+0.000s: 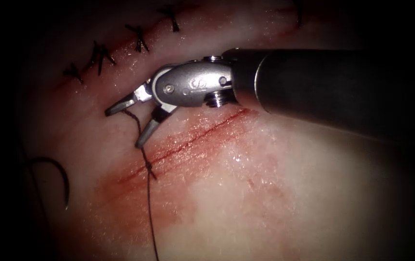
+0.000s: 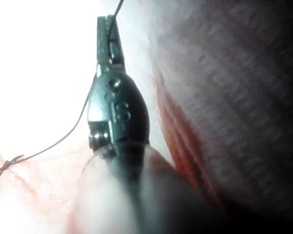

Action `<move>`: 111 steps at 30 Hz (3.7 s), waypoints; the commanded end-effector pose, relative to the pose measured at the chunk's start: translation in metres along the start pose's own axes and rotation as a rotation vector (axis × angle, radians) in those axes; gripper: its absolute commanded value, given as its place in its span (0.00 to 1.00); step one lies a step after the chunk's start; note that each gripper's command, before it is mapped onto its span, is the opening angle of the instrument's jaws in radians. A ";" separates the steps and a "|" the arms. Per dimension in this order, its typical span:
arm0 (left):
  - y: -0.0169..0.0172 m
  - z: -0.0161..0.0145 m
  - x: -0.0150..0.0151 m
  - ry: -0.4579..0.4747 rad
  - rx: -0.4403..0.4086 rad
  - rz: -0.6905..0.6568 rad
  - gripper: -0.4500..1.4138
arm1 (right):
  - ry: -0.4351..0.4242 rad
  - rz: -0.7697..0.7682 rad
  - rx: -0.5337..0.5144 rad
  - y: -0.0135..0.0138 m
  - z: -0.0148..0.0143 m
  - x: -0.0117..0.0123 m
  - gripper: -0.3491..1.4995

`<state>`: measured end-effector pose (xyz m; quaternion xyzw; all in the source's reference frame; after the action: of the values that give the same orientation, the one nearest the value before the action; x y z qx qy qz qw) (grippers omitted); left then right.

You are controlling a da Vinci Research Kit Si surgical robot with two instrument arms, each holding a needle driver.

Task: Wound Closure
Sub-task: Wrap right tool once counter-clockwise with suture

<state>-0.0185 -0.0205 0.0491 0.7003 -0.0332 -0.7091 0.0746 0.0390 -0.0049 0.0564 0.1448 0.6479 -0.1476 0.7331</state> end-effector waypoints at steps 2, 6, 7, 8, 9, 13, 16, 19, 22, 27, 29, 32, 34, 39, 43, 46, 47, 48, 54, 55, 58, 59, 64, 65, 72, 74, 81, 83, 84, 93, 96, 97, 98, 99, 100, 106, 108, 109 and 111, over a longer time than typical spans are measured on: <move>-0.0018 -0.0005 0.0001 -0.015 -0.003 0.016 0.00 | 0.022 0.020 -0.050 -0.0002 -0.0002 -0.0005 0.82; -0.0049 -0.0021 0.0011 -0.036 0.005 0.038 0.00 | 0.057 0.103 -0.120 -0.0020 -0.0009 -0.0010 0.32; -0.0055 -0.0024 0.0014 -0.041 0.003 0.048 0.00 | 0.049 0.117 -0.126 -0.0026 -0.0009 -0.0011 0.05; -0.0063 -0.0027 0.0017 -0.045 0.002 0.056 0.00 | 0.039 0.119 -0.135 -0.0032 -0.0008 -0.0012 0.00; -0.0069 -0.0029 0.0020 -0.048 0.000 0.067 0.00 | 0.030 0.148 -0.151 -0.0040 -0.0006 -0.0013 0.00; -0.0097 -0.0036 0.0029 -0.054 -0.001 0.154 0.00 | 0.093 0.222 -0.215 -0.0058 0.0001 -0.0020 0.00; -0.0118 -0.0038 0.0034 -0.054 0.011 0.208 0.00 | 0.126 0.233 -0.214 -0.0067 0.0008 -0.0026 0.00; -0.0135 -0.0038 0.0038 -0.061 0.016 0.261 0.00 | 0.166 0.251 -0.211 -0.0073 0.0014 -0.0031 0.00; -0.0146 -0.0038 0.0042 -0.073 0.018 0.306 0.00 | 0.192 0.266 -0.212 -0.0077 0.0020 -0.0034 0.00; -0.0160 -0.0039 0.0042 -0.078 0.008 0.351 0.00 | 0.225 0.243 -0.176 -0.0082 0.0034 -0.0037 0.00; -0.0164 -0.0040 0.0042 -0.073 -0.017 0.353 0.00 | 0.257 0.229 -0.146 -0.0082 0.0041 -0.0039 0.00; -0.0171 -0.0041 0.0041 -0.068 -0.074 0.352 0.00 | 0.299 0.203 -0.096 -0.0082 0.0055 -0.0039 0.00; -0.0174 -0.0041 0.0040 -0.067 -0.095 0.360 0.00 | 0.314 0.192 -0.075 -0.0082 0.0061 -0.0038 0.00; -0.0191 -0.0047 0.0030 -0.055 -0.117 0.363 0.00 | 0.354 0.166 -0.019 -0.0082 0.0070 -0.0033 0.00; -0.0205 -0.0053 0.0014 -0.051 -0.126 0.369 0.00 | 0.394 0.148 0.038 -0.0083 0.0070 -0.0029 0.00; -0.0214 -0.0058 -0.0002 -0.051 -0.144 0.368 0.00 | 0.415 0.135 0.068 -0.0085 0.0067 -0.0029 0.00; -0.0217 -0.0060 -0.0007 -0.050 -0.145 0.367 0.00 | 0.420 0.133 0.075 -0.0085 0.0067 -0.0029 0.00; -0.0219 -0.0063 -0.0013 -0.049 -0.151 0.365 0.00 | 0.425 0.130 0.083 -0.0086 0.0066 -0.0029 0.00; -0.0222 -0.0076 -0.0042 -0.049 -0.157 0.369 0.00 | 0.508 0.117 0.079 -0.0093 0.0058 -0.0028 0.00; -0.0222 -0.0079 -0.0047 -0.050 -0.159 0.371 0.00 | 0.518 0.124 0.067 -0.0094 0.0056 -0.0027 0.00; -0.0221 -0.0086 -0.0060 -0.051 -0.162 0.369 0.00 | 0.557 0.174 -0.051 -0.0096 0.0052 -0.0028 0.00; -0.0221 -0.0088 -0.0063 -0.050 -0.164 0.370 0.00 | 0.573 0.202 -0.102 -0.0096 0.0050 -0.0028 0.00; -0.0217 -0.0097 -0.0081 -0.057 -0.168 0.351 0.00 | 0.651 0.322 -0.330 -0.0098 0.0043 -0.0029 0.00; -0.0216 -0.0099 -0.0083 -0.056 -0.169 0.347 0.00 | 0.662 0.347 -0.358 -0.0098 0.0041 -0.0028 0.00; -0.0206 -0.0112 -0.0101 -0.078 -0.173 0.328 0.00 | 0.693 0.418 -0.435 -0.0100 0.0034 -0.0027 0.12; -0.0205 -0.0117 -0.0105 -0.087 -0.174 0.326 0.00 | 0.700 0.432 -0.450 -0.0101 0.0032 -0.0026 0.23; -0.0199 -0.0129 -0.0118 -0.096 -0.145 0.298 0.00 | 0.700 0.447 -0.459 -0.0108 0.0024 -0.0026 0.22; -0.0195 -0.0127 -0.0124 -0.103 -0.139 0.286 0.00 | 0.703 0.462 -0.458 -0.0108 0.0023 -0.0026 0.21; -0.0193 -0.0125 -0.0126 -0.109 -0.137 0.288 0.00 | 0.703 0.467 -0.455 -0.0107 0.0022 -0.0026 0.23; -0.0170 -0.0089 -0.0154 -0.117 -0.116 0.269 0.00 | 0.702 0.525 -0.409 -0.0100 0.0020 -0.0023 0.53; -0.0164 -0.0078 -0.0160 -0.111 -0.113 0.266 0.00 | 0.699 0.533 -0.399 -0.0099 0.0021 -0.0024 0.49; -0.0163 -0.0075 -0.0161 -0.110 -0.112 0.262 0.00 | 0.702 0.539 -0.402 -0.0099 0.0021 -0.0025 0.50; -0.0162 -0.0073 -0.0162 -0.109 -0.111 0.257 0.00 | 0.705 0.546 -0.409 -0.0099 0.0021 -0.0025 0.50; -0.0161 -0.0072 -0.0162 -0.107 -0.111 0.258 0.00 | 0.707 0.551 -0.412 -0.0099 0.0020 -0.0026 0.50; -0.0160 -0.0071 -0.0162 -0.105 -0.111 0.258 0.00 | 0.710 0.563 -0.413 -0.0098 0.0020 -0.0027 0.49; -0.0154 -0.0072 -0.0160 -0.102 -0.102 0.263 0.00 | 0.730 0.631 -0.431 -0.0093 0.0015 -0.0033 0.39; -0.0150 -0.0072 -0.0159 -0.099 -0.085 0.267 0.00 | 0.727 0.666 -0.402 -0.0093 0.0016 -0.0034 0.39; -0.0147 -0.0071 -0.0158 -0.105 -0.068 0.270 0.00 | 0.727 0.681 -0.392 -0.0093 0.0017 -0.0035 0.39; -0.0143 -0.0070 -0.0158 -0.126 -0.044 0.274 0.00 | 0.707 0.706 -0.444 -0.0093 0.0019 -0.0035 0.39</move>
<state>-0.0119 -0.0044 0.0619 0.6390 -0.1214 -0.7382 0.1790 0.0356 -0.0143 0.0594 0.2306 0.7783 0.3125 0.4933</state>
